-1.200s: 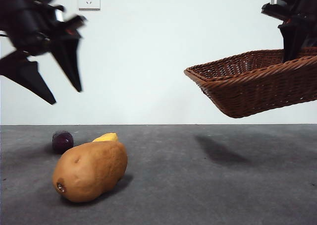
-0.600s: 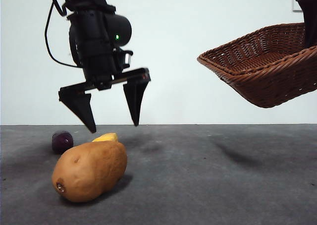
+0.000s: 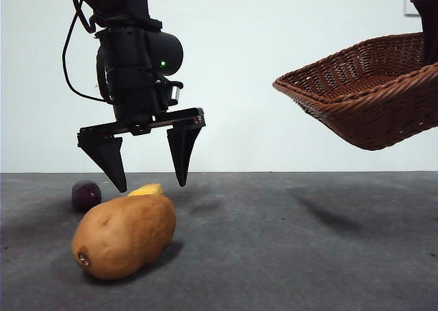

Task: Help me put the vegetables on the table into the basket

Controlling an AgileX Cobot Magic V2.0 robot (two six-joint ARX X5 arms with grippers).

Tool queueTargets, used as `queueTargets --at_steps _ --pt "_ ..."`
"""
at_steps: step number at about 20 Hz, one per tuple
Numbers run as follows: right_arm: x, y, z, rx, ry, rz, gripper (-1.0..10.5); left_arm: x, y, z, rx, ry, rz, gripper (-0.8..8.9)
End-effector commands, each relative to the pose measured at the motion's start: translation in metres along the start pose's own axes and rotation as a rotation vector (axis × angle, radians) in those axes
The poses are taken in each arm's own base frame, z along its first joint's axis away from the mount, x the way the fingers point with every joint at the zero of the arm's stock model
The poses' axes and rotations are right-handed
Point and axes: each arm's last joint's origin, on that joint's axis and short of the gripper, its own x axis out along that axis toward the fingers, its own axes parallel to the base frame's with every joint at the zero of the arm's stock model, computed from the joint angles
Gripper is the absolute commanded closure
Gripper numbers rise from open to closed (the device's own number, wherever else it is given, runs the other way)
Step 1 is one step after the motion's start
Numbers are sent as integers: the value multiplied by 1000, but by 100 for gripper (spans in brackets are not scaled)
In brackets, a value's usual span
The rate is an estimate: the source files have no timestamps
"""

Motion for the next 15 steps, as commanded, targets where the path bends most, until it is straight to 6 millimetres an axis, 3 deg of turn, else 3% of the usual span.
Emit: queueTargets --at_steps 1,5,12,15 --pt "-4 1 -1 -5 -12 11 957 6 2 0 -10 15 6 315" --pt "-4 1 -2 -2 3 12 957 8 2 0 -17 23 8 315" --pt "-3 2 -3 -1 14 37 957 29 2 0 -24 84 21 338" --pt "-3 2 -3 -3 12 37 957 29 1 1 -20 73 21 699"
